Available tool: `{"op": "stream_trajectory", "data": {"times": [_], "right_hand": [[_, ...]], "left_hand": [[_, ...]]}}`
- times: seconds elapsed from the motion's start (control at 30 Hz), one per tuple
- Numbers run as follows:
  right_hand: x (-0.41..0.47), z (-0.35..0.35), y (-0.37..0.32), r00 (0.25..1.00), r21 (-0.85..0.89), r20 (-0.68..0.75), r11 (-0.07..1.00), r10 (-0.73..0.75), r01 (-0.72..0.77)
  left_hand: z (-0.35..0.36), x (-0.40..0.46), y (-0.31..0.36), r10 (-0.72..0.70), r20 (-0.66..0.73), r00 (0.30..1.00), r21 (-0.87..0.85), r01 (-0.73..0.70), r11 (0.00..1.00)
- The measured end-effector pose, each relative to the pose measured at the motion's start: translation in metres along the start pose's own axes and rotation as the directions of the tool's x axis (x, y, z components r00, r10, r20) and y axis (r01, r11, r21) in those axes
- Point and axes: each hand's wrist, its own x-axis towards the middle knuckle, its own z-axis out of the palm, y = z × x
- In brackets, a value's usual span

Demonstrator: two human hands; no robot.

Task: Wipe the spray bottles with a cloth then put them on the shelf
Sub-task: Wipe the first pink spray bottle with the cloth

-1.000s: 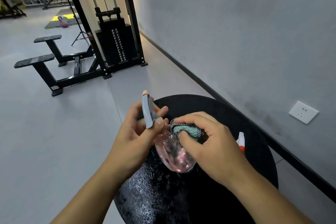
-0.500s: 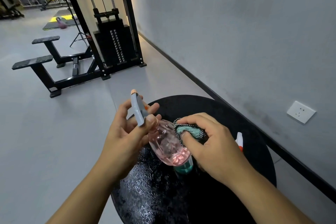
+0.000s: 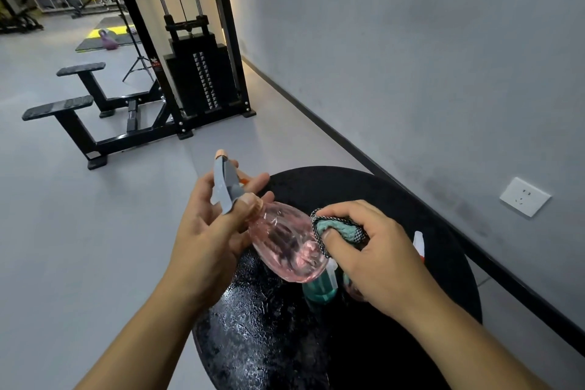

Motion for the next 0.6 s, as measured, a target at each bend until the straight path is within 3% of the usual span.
{"op": "stream_trajectory", "data": {"times": [0.17, 0.33, 0.5, 0.6], "right_hand": [[-0.0023, -0.0020, -0.0114, 1.000, 0.000, 0.023, 1.000, -0.008, 0.008], [0.0002, -0.0052, -0.0078, 0.996, 0.012, 0.040, 0.996, 0.084, -0.084], [-0.0018, -0.0014, -0.0080, 0.999, 0.066, 0.028, 0.997, 0.028, -0.030], [0.0008, -0.0035, -0.0021, 0.990, 0.064, 0.061, 0.990, 0.124, -0.128]], "left_hand": [[0.0044, -0.0046, -0.0025, -0.021, 0.060, 0.998, 0.038, 0.019, 0.999], [0.0016, -0.0034, 0.0004, 0.004, 0.040, 0.999, -0.017, -0.004, 1.000], [0.0067, -0.0059, -0.0047, -0.003, 0.067, 0.998, 0.018, 0.002, 1.000], [0.0034, -0.0043, -0.0017, 0.022, 0.063, 0.998, -0.010, -0.021, 1.000]]}}
